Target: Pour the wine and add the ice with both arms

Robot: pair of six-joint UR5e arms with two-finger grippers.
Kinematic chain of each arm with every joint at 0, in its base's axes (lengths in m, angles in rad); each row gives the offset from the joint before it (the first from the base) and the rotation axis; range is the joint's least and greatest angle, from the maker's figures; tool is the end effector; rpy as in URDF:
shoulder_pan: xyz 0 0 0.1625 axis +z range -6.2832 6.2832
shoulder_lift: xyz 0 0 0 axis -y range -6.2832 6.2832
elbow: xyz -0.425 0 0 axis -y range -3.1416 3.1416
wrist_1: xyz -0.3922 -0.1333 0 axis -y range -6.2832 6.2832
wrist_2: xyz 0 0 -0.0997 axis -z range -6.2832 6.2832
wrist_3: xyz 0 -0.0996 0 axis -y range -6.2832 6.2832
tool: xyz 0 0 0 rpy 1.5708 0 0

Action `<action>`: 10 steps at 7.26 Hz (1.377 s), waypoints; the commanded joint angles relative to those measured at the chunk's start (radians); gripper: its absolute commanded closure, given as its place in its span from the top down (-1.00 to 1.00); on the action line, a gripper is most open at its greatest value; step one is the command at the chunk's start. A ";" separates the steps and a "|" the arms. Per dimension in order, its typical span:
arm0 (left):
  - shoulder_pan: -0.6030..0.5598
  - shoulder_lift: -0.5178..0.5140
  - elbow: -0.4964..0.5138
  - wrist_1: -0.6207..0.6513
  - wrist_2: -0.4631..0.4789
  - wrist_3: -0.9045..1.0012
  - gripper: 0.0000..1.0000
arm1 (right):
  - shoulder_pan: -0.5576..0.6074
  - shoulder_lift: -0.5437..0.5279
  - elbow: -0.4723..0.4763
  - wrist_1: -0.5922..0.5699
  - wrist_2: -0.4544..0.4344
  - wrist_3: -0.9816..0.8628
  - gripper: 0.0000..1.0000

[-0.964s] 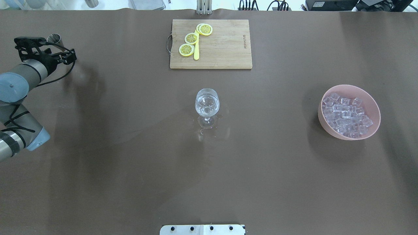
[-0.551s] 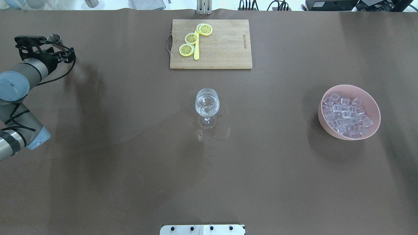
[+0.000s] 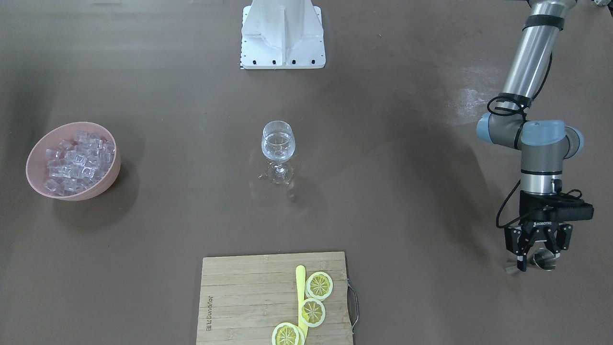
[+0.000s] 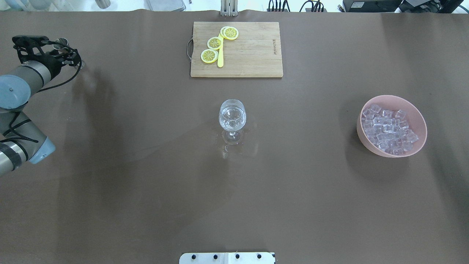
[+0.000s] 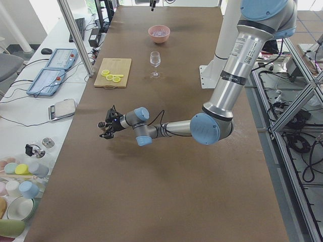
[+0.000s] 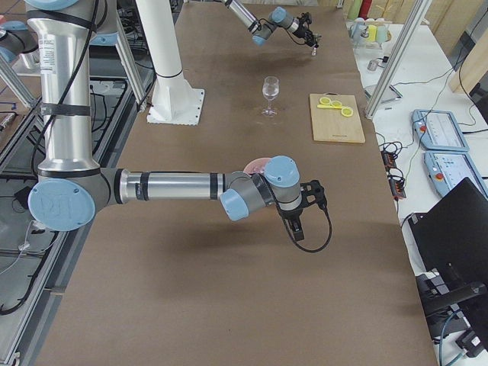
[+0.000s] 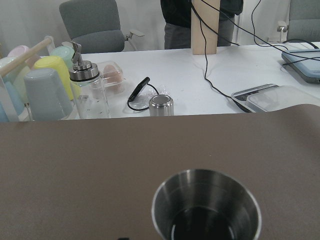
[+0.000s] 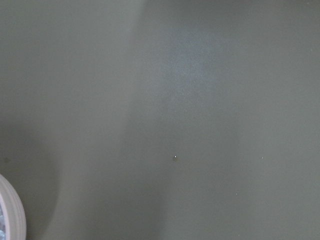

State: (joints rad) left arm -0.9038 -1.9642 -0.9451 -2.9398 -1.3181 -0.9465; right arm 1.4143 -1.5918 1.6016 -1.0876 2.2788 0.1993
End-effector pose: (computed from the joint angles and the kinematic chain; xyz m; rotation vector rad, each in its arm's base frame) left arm 0.2927 -0.6274 0.5954 0.9504 0.6649 -0.3912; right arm -0.0113 -0.5114 0.6030 0.3417 -0.7655 -0.1342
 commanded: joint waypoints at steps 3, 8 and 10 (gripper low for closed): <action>-0.001 -0.021 0.014 0.016 -0.003 0.000 -0.52 | 0.000 -0.004 -0.002 0.000 0.001 0.002 1.00; -0.082 -0.035 -0.099 0.014 -0.145 0.000 -1.00 | 0.000 -0.001 0.000 0.000 0.001 0.002 1.00; -0.075 -0.045 -0.222 0.016 -0.147 0.076 -1.00 | 0.000 0.006 -0.002 0.000 -0.001 0.014 1.00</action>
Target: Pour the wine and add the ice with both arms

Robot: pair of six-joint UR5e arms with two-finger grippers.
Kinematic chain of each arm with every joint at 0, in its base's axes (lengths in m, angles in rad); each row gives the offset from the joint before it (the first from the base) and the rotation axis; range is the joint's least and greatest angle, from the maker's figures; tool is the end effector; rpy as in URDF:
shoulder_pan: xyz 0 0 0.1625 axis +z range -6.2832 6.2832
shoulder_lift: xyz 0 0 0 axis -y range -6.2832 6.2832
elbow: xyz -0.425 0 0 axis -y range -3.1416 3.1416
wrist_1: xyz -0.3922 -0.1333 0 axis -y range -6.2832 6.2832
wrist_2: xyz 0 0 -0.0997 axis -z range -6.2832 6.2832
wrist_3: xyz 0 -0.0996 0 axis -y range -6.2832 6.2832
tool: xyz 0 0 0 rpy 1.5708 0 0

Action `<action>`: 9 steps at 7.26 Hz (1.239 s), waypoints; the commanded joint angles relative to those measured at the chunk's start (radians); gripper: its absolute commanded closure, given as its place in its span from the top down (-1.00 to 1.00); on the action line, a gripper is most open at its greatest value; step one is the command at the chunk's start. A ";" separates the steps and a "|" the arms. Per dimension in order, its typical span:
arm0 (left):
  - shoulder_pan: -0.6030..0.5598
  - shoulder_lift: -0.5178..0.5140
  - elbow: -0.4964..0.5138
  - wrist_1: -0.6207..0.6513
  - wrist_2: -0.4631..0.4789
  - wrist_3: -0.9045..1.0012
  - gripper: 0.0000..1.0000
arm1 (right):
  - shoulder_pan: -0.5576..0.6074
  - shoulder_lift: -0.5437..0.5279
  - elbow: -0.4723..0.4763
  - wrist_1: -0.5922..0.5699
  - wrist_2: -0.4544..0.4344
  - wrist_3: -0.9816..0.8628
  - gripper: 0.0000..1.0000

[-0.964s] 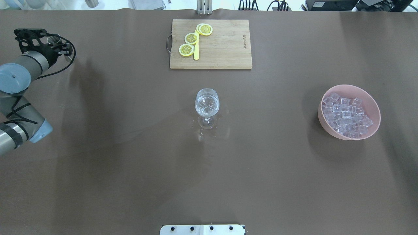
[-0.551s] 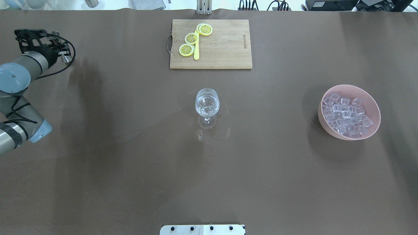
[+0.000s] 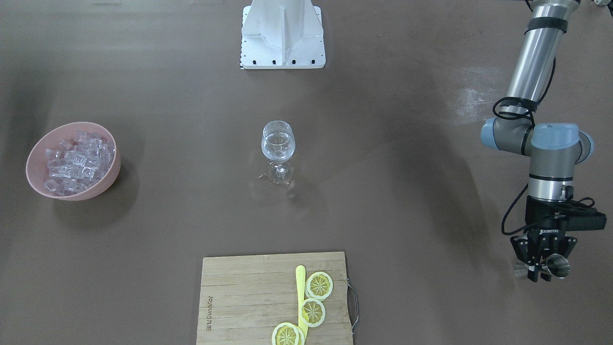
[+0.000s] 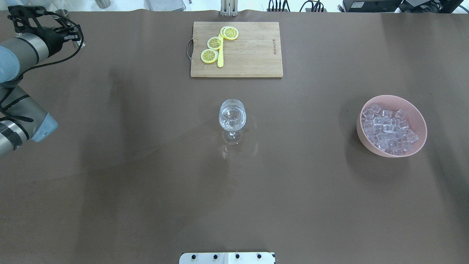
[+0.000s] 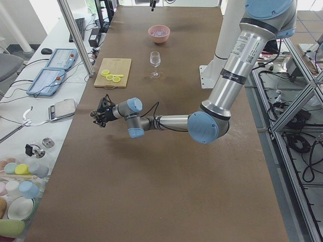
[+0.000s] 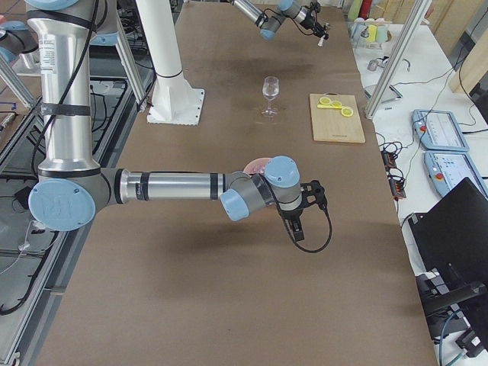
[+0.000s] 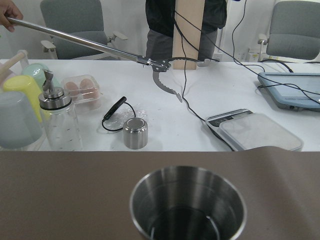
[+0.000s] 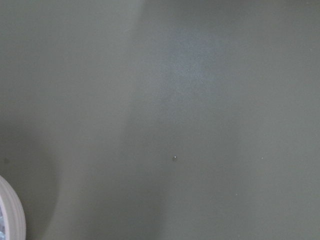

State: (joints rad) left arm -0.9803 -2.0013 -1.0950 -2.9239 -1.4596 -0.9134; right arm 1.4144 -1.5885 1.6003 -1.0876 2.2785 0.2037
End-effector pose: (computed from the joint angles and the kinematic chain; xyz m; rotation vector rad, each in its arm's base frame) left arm 0.2646 -0.6541 0.4959 1.0249 0.8279 -0.3478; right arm -0.0115 -0.5128 0.6020 0.3420 -0.7662 -0.1306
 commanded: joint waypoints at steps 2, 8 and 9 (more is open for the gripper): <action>0.002 -0.002 -0.197 0.058 -0.116 0.047 -1.00 | 0.000 0.002 0.004 0.002 0.000 0.023 1.00; 0.014 0.003 -0.327 0.062 -0.140 0.160 -1.00 | 0.000 0.004 0.003 0.026 -0.004 0.022 1.00; 0.014 0.004 -0.353 0.063 -0.136 0.163 -1.00 | 0.000 0.004 -0.003 0.025 -0.005 0.022 1.00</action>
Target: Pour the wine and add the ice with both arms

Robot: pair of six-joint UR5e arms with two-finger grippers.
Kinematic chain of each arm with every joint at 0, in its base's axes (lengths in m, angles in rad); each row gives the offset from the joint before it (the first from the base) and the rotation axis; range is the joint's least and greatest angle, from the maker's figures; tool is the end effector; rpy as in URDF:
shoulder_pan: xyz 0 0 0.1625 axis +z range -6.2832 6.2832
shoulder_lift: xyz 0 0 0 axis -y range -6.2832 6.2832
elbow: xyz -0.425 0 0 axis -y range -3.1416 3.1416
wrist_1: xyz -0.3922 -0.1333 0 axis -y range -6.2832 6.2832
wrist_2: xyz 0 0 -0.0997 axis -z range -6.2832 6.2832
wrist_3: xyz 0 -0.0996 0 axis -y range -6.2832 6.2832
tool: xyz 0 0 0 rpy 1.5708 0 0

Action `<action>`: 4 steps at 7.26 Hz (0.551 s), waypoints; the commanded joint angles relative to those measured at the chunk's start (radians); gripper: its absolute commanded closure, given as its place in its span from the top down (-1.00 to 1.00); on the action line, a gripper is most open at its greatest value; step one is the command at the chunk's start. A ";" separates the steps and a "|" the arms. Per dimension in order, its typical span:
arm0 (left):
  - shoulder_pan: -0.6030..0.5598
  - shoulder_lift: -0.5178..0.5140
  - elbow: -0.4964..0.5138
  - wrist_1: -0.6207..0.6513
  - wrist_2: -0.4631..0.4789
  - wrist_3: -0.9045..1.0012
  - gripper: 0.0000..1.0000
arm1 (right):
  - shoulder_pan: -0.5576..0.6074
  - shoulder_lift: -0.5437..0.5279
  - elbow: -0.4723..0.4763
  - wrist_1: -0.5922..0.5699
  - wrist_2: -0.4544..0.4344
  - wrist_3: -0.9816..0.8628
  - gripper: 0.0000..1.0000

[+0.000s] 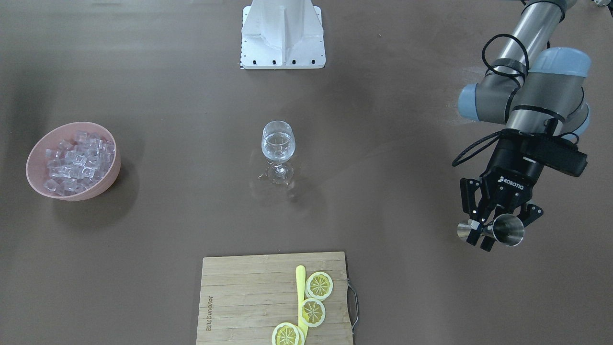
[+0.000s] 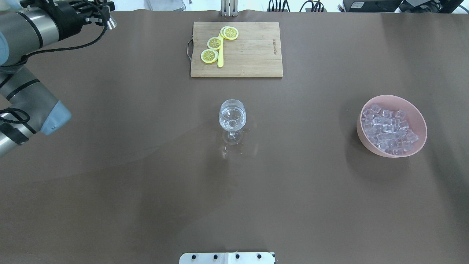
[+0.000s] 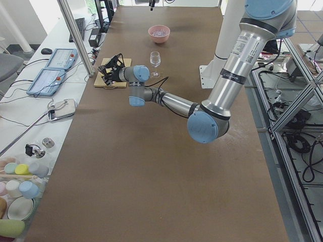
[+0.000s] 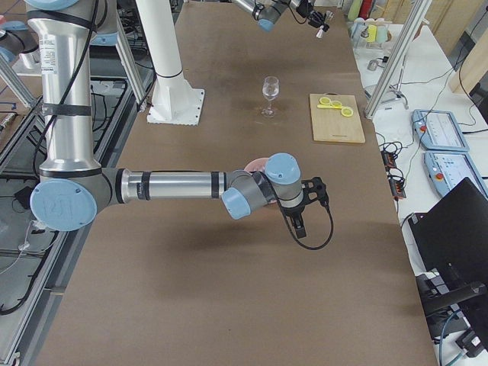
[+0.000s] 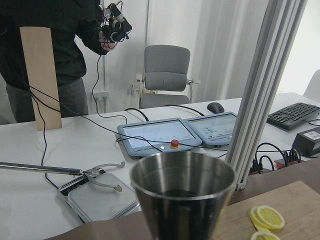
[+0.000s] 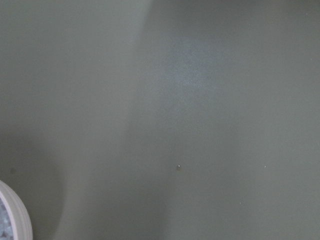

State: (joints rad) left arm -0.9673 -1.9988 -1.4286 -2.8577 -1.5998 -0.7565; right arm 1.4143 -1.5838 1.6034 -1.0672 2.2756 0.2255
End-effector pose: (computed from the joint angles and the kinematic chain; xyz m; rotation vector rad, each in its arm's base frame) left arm 0.2627 -0.6109 0.3387 1.2091 1.0070 -0.0973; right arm -0.0117 -0.5153 0.5957 0.3611 -0.7703 -0.1195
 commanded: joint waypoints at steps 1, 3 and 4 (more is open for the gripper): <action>0.007 0.002 -0.062 -0.003 0.003 0.028 -1.00 | 0.000 0.001 -0.005 0.006 -0.002 0.003 1.00; 0.085 0.043 -0.111 -0.017 0.000 0.222 -1.00 | 0.005 -0.004 0.010 0.009 -0.001 0.044 1.00; 0.096 0.043 -0.118 -0.019 0.003 0.286 -1.00 | 0.005 -0.010 0.013 0.009 -0.001 0.046 1.00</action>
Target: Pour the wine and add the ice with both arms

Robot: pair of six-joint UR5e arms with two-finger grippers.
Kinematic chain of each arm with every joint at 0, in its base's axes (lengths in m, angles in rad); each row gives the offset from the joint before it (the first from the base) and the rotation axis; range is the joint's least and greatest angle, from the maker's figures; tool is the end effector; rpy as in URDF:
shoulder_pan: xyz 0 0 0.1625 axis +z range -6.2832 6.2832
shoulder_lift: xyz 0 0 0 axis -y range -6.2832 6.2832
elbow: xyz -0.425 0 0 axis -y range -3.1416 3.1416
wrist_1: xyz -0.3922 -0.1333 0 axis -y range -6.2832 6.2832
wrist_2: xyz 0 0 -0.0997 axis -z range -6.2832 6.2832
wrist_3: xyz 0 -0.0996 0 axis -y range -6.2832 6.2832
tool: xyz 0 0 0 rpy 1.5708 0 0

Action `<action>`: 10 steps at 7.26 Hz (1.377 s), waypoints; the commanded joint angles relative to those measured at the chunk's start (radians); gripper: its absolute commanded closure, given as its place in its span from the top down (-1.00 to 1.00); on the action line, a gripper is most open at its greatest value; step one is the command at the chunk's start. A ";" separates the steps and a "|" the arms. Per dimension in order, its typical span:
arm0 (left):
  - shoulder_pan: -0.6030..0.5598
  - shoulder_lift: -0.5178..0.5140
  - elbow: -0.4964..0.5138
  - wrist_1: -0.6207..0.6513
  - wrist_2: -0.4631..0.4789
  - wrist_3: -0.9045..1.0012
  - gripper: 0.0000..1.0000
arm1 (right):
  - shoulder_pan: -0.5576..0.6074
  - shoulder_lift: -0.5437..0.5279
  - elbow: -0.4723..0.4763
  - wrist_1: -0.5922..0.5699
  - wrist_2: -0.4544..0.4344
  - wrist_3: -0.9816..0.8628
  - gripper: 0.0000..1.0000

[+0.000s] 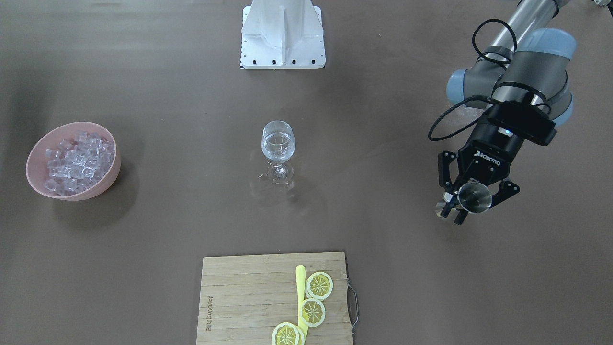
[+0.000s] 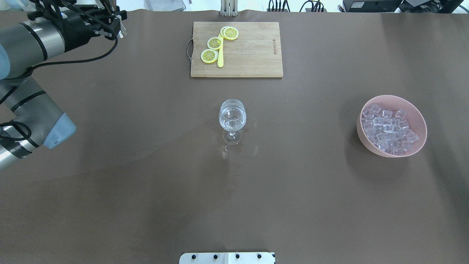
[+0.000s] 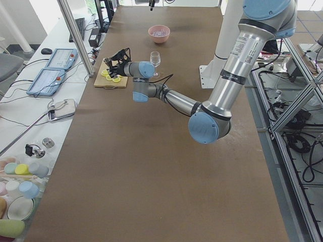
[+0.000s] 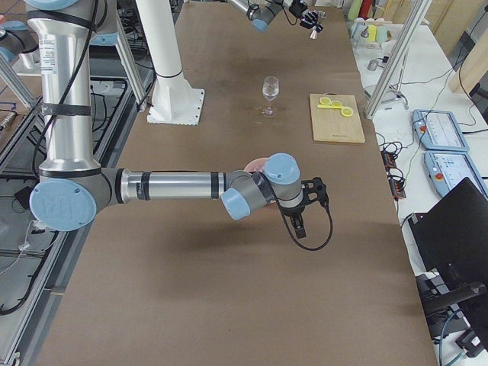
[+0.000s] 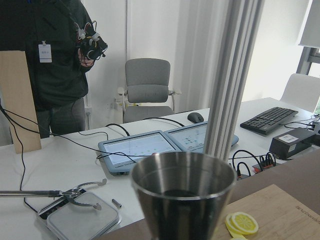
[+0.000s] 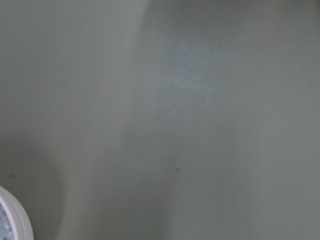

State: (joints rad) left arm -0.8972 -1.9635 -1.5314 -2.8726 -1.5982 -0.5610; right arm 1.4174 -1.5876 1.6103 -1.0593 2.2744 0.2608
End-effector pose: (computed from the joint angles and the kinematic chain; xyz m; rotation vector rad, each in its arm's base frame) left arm 0.2856 -0.5671 0.3117 1.3384 0.9756 0.1083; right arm -0.0098 -0.5140 0.5931 0.3592 -0.7761 -0.0871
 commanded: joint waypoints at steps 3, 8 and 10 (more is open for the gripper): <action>0.166 -0.011 -0.035 -0.022 0.134 0.234 -1.00 | 0.003 -0.011 0.011 0.001 0.005 0.040 1.00; 0.492 -0.104 -0.058 0.022 0.523 0.527 -1.00 | 0.011 -0.041 0.054 0.001 0.008 0.121 1.00; 0.494 -0.110 -0.062 0.084 0.521 0.585 -1.00 | 0.011 -0.052 0.074 0.001 0.008 0.141 1.00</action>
State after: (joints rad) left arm -0.4081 -2.0696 -1.5906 -2.8230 -1.0808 -0.0264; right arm 1.4280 -1.6311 1.6698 -1.0585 2.2825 0.3917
